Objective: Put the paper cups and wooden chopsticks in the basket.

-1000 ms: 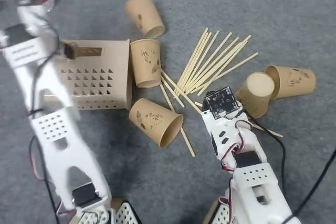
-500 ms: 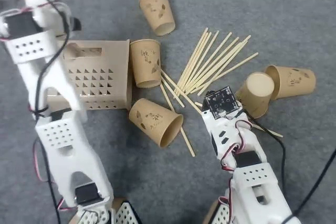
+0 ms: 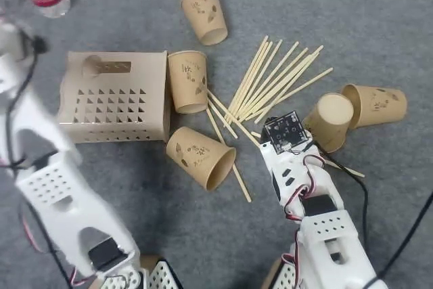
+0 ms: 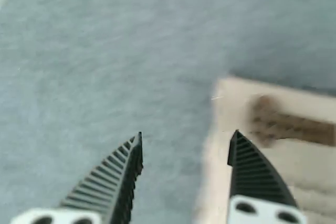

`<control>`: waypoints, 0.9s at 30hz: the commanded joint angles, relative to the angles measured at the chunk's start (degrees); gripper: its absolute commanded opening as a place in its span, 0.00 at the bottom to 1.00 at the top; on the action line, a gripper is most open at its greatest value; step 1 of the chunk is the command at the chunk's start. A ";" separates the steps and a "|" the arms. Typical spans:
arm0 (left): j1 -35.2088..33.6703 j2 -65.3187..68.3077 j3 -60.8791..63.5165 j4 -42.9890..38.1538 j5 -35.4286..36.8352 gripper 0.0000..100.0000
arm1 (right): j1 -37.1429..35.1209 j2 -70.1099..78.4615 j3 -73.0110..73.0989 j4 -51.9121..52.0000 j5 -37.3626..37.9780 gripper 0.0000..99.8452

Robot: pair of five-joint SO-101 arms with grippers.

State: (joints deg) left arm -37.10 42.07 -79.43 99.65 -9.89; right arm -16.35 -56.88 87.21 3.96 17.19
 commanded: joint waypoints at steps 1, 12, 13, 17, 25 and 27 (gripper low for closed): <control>-3.87 3.96 -1.10 0.09 -8.97 0.27 | 0.22 0.13 -0.35 -1.27 -0.09 0.01; -6.68 24.18 -1.19 -10.55 -13.71 0.27 | -0.04 0.13 -0.35 -1.01 -0.09 0.01; -5.98 25.41 -1.19 -10.46 -13.71 0.27 | -0.04 0.13 -0.35 -1.01 -0.09 0.01; -3.16 27.87 -1.19 -10.20 -13.45 0.27 | 0.04 0.13 -0.35 -1.01 -0.09 0.01; 3.08 28.31 -6.90 -2.46 -9.76 0.27 | 0.04 0.13 -0.35 -1.19 -0.09 0.01; 5.89 28.48 -9.63 1.05 -7.82 0.27 | 0.04 0.13 -0.35 -1.19 -0.09 0.01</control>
State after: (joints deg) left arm -37.10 71.16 -82.95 94.73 -20.53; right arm -16.35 -56.88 87.21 3.96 17.19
